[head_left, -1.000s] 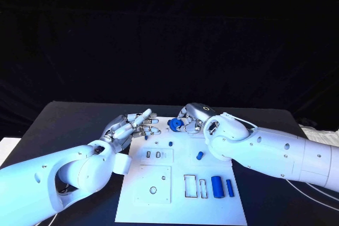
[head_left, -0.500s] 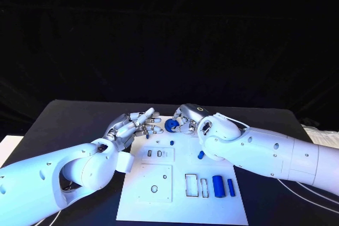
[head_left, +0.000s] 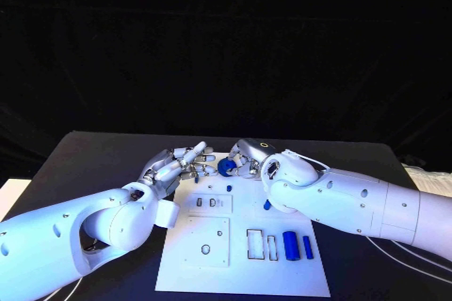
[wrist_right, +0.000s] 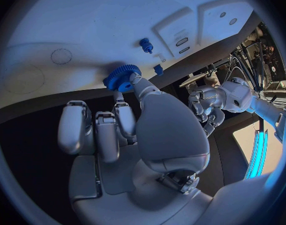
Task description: Assemble the parts on the task board
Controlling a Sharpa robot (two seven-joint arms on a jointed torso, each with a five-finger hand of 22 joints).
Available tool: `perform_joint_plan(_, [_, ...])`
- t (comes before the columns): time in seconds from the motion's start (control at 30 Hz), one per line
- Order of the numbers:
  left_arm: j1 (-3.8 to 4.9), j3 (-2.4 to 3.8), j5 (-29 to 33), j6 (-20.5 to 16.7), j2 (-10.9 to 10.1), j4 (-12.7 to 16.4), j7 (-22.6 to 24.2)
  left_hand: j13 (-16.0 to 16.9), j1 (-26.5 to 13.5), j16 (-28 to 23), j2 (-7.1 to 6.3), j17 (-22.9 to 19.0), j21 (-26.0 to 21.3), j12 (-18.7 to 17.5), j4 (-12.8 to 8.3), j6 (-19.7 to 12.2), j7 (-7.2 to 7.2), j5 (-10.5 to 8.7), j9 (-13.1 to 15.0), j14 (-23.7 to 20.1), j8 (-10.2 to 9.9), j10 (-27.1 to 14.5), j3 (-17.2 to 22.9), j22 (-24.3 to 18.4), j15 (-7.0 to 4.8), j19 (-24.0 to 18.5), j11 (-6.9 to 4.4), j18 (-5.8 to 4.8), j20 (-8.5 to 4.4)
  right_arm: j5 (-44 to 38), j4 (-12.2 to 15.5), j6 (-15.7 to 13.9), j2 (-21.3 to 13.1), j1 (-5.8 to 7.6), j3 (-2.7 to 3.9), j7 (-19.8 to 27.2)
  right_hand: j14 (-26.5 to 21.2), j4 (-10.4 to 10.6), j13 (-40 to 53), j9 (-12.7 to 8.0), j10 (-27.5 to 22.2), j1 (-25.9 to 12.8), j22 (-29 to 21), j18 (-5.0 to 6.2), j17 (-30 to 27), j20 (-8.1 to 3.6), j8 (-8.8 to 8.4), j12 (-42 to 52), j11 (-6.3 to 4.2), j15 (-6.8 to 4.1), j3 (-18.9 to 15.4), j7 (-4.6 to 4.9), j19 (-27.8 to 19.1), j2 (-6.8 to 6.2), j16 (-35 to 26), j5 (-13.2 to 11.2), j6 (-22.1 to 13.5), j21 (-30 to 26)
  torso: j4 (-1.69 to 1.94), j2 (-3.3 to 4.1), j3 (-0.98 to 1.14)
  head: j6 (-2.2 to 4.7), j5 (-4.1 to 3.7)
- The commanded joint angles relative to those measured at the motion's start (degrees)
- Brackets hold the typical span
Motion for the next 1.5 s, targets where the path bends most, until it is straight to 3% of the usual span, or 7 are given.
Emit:
perform_joint_plan(0.03, [0.05,0.04,0.1,1.2,0.2,0.1,0.3,-0.1,0.1,0.3,0.4,0.1,-0.2,-0.2,0.0,-0.3,0.67,0.09,0.0,-0.4,-0.2,-0.3,-0.2,-0.1,0.03,-0.2,0.26,0.17,0.19,-0.4,-0.1,0.8,0.2,-0.05,-0.06,0.7,4.9,0.2,-0.7,0.0,-0.8,-0.6,-0.1,-0.54,10.2,0.37,-0.8,-0.9,-0.02,0.13,0.2,0.3,0.0,-0.24,-0.2,-0.3,-0.8,0.0,0.02,0.0,0.0,-0.19,-0.18])
perform_joint_plan(0.57, [0.05,0.04,0.1,1.2,0.2,0.0,0.2,-0.1,0.1,0.3,0.4,0.1,-0.2,-0.2,0.0,-0.3,0.67,0.09,0.0,-0.4,-0.2,-0.3,-0.2,-0.1,0.03,-0.2,0.26,0.17,0.19,0.2,-1.2,1.1,1.1,-0.06,-0.23,0.8,4.8,0.3,-5.8,-0.7,-4.5,-0.8,-1.6,-0.26,9.5,1.31,-3.88,-7.4,1.09,1.1,1.0,1.53,-0.9,-0.97,-0.7,-2.0,-4.5,-0.8,0.04,0.0,0.0,-0.46,-0.17])
perform_joint_plan(0.97, [0.05,0.04,0.1,1.2,0.2,-0.1,0.1,-0.1,0.3,0.5,0.45,0.3,-0.2,-0.3,-0.2,-0.4,0.7,0.09,0.0,-0.5,-0.3,-0.3,-0.2,-0.1,0.05,-0.2,0.28,0.17,0.21,1.0,-0.3,1.0,0.8,-0.09,-0.34,1.8,4.7,0.4,-5.8,-0.6,-4.6,-1.0,-1.6,-0.26,9.5,1.37,-3.97,-7.5,1.14,1.15,1.0,1.57,-0.9,-1.04,-0.8,-2.2,-4.5,-0.9,-0.04,0.02,0.01,-0.6,-0.21])
perform_joint_plan(1.5, [0.04,0.04,0.1,1.3,0.3,-0.3,0.1,-0.1,0.3,0.5,0.45,0.3,-0.2,-0.3,-0.2,-0.4,0.7,0.09,0.0,-0.5,-0.3,-0.3,-0.2,-0.1,0.05,-0.2,0.28,0.17,0.21,1.2,0.2,-1.9,0.2,-0.18,-0.37,1.8,4.7,0.5,-6.2,-0.6,-4.7,-1.1,-1.9,-0.18,9.2,1.46,-4.17,-8.0,1.18,1.21,1.0,1.61,-1.1,-1.02,-0.9,-2.4,-4.6,-1.0,-0.03,0.03,0.05,-0.63,-0.36])
